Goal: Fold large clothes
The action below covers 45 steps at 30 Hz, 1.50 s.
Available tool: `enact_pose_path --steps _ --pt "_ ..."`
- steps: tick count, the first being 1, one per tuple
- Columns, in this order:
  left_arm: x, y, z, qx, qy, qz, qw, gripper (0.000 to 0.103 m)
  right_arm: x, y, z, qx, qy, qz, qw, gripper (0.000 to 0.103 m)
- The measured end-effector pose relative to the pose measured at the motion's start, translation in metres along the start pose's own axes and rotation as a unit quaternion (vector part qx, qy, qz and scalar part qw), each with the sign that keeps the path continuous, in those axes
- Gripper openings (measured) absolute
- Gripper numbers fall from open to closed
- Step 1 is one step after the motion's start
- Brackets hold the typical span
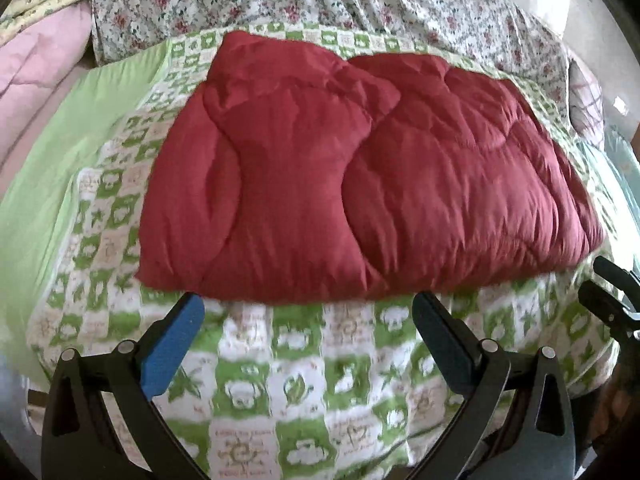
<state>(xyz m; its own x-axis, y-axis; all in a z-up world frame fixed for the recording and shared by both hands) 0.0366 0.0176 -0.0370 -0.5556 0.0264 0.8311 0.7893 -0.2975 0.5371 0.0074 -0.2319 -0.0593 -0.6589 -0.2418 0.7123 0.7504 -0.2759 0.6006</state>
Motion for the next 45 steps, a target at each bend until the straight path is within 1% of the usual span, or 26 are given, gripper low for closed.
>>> enact_pose_path --steps 5,9,11,13,17,19,21,24,32,39,45 --pt "0.003 -0.012 -0.014 -0.024 0.017 0.022 0.9993 0.103 0.002 -0.016 0.007 0.02 -0.007 0.02 1.0 0.102" --pt "0.012 -0.013 -0.021 -0.045 0.035 0.029 0.998 0.103 0.008 -0.017 0.016 0.034 -0.003 0.028 0.999 0.102" --pt "0.021 -0.009 -0.021 -0.05 0.049 0.03 0.9971 0.103 0.015 -0.015 0.022 0.042 -0.004 0.024 0.999 0.102" --pt "0.031 -0.004 -0.019 -0.047 0.055 0.025 0.9971 0.103 0.025 -0.009 0.03 0.05 -0.004 0.016 0.999 0.102" --pt "0.049 0.01 -0.011 -0.032 0.053 0.007 0.9981 0.103 0.041 0.007 0.038 0.041 0.004 -0.007 0.999 0.102" --pt "0.051 0.014 -0.009 -0.029 0.054 0.003 0.9981 0.103 0.043 0.013 0.04 0.034 0.005 -0.016 0.999 0.103" --pt "0.049 0.016 -0.006 -0.022 0.053 0.004 0.9984 0.103 0.039 0.018 0.04 0.025 0.006 -0.018 1.0 0.103" --pt "0.039 0.017 -0.004 -0.01 0.043 0.008 0.999 0.103 0.026 0.022 0.038 0.015 0.004 -0.009 1.0 0.103" --pt "0.023 0.025 -0.003 0.006 0.046 0.015 0.9988 0.103 -0.003 0.025 0.036 0.004 -0.002 0.005 1.0 0.103" --pt "0.015 0.034 0.004 0.014 0.042 0.017 0.9989 0.103 -0.013 0.037 0.033 -0.004 -0.007 0.005 1.0 0.103" --pt "0.013 0.04 0.003 0.009 0.04 0.02 0.999 0.103 -0.017 0.05 0.033 -0.009 -0.009 0.006 1.0 0.103"
Point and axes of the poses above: each gripper's, at about its wrist camera, not at the fingertips, and x roughly against the way its jaws point, z to its left, y to its top, the point moved 2 cm from there along -x, roughly the way its jaws point, and after that the axes turned 15 degrees about -x, right-handed, at the moved point
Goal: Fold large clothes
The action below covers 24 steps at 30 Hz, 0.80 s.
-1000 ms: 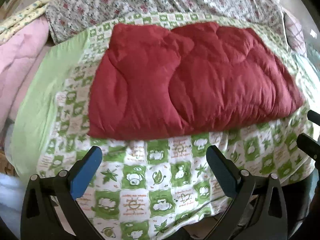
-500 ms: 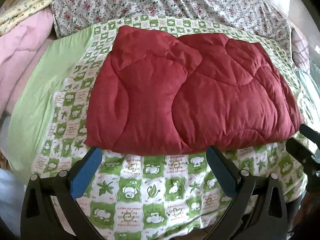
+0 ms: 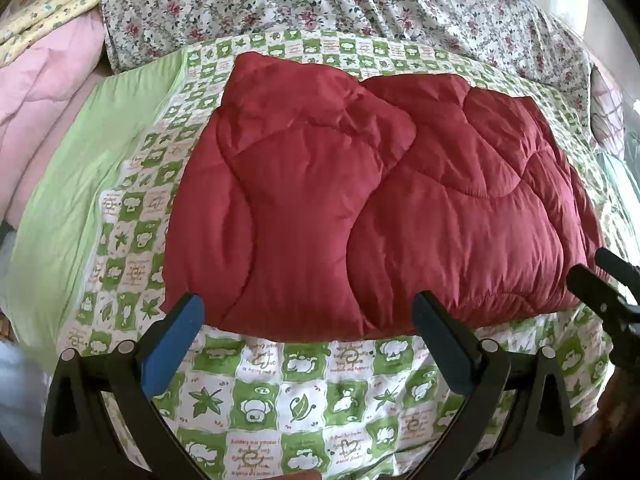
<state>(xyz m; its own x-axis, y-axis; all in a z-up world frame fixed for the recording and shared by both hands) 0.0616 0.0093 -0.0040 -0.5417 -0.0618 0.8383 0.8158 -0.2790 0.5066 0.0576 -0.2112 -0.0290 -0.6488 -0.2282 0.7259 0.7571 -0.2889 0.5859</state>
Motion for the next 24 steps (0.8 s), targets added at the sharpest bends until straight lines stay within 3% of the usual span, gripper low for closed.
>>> enact_pose_path --steps 24 --pt "-0.007 0.012 -0.002 0.006 -0.013 0.003 0.9999 0.103 -0.01 0.013 -0.002 -0.017 -0.007 0.014 1.0 0.103"
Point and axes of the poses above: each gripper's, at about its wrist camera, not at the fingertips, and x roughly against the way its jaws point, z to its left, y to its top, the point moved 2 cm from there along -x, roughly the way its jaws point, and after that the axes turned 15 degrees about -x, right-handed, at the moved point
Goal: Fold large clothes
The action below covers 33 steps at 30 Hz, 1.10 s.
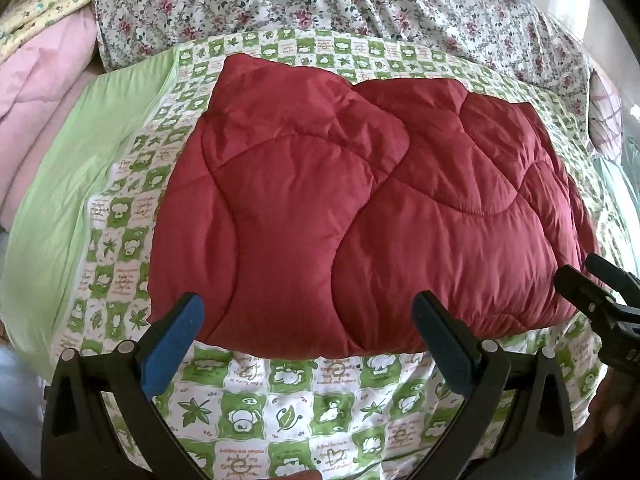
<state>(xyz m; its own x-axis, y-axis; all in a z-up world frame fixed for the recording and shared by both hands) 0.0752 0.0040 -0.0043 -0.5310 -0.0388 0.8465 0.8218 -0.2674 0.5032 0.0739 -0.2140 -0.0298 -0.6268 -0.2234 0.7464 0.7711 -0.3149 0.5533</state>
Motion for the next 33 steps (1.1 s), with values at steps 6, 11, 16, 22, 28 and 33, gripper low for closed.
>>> enact_pose_path --steps 6,11,16,22,28,33 --pt "0.0003 0.0002 -0.0003 0.001 0.0 0.0 1.0 0.103 0.0005 0.0001 0.0007 -0.001 0.0 0.0 1.0 0.103" --pt "-0.0002 0.0003 0.0003 0.0 0.001 -0.001 1.0 0.103 0.001 0.0002 0.0019 0.0 0.0 -0.001 1.0 0.103" --pt "0.0011 -0.0002 -0.0024 0.001 0.0 -0.003 1.0 0.103 0.0022 0.0 0.0039 0.0 0.002 0.0 1.0 0.103" --pt "0.0018 -0.0003 -0.0008 0.001 0.0 -0.003 1.0 0.103 0.0026 -0.0009 0.0043 0.0 0.001 0.0 1.0 0.103" --pt "0.0014 -0.0002 -0.0001 0.002 0.0 -0.003 1.0 0.103 0.0024 -0.0011 0.0042 0.001 0.002 0.001 1.0 0.103" --pt "0.0022 -0.0004 -0.0014 0.002 0.001 -0.003 1.0 0.103 0.0024 -0.002 0.0046 0.001 0.002 0.001 1.0 0.103"
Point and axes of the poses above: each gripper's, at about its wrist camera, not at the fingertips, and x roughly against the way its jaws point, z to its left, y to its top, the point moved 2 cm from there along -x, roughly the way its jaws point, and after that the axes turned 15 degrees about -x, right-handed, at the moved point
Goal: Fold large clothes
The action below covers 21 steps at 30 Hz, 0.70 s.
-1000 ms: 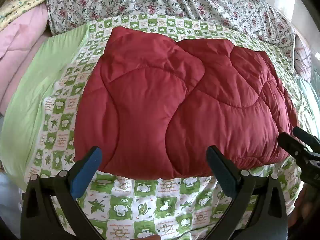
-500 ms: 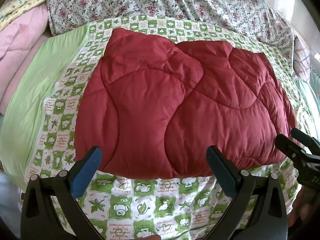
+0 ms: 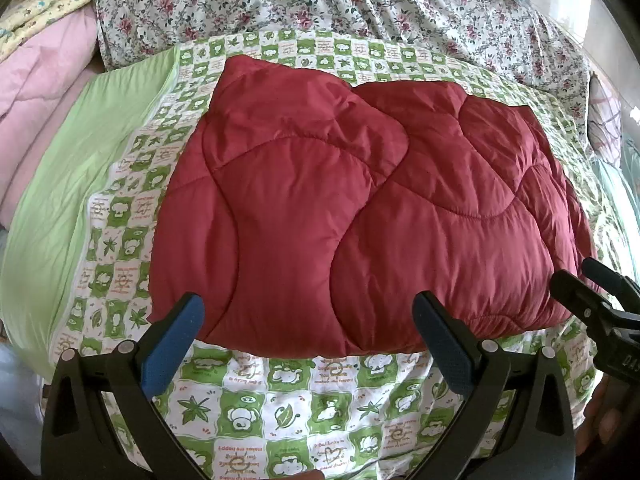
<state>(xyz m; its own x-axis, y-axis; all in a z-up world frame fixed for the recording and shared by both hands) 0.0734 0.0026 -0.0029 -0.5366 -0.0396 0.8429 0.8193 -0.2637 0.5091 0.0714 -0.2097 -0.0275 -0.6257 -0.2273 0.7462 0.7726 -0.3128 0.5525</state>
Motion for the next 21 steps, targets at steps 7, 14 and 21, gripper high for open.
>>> enact_pose_path --steps 7,14,21 --pt "0.001 -0.0007 0.0009 0.001 0.003 0.0 1.0 0.103 -0.0002 -0.0001 -0.0009 0.001 0.0 -0.001 1.0 0.103" --pt "0.0014 -0.0013 0.0008 0.002 0.002 0.001 1.0 0.103 0.0004 -0.0004 -0.0004 0.002 0.0 -0.002 1.0 0.103" --pt "0.0026 -0.0009 0.0004 0.004 0.004 0.001 1.0 0.103 0.0019 -0.0012 -0.0001 0.001 0.002 -0.002 1.0 0.103"
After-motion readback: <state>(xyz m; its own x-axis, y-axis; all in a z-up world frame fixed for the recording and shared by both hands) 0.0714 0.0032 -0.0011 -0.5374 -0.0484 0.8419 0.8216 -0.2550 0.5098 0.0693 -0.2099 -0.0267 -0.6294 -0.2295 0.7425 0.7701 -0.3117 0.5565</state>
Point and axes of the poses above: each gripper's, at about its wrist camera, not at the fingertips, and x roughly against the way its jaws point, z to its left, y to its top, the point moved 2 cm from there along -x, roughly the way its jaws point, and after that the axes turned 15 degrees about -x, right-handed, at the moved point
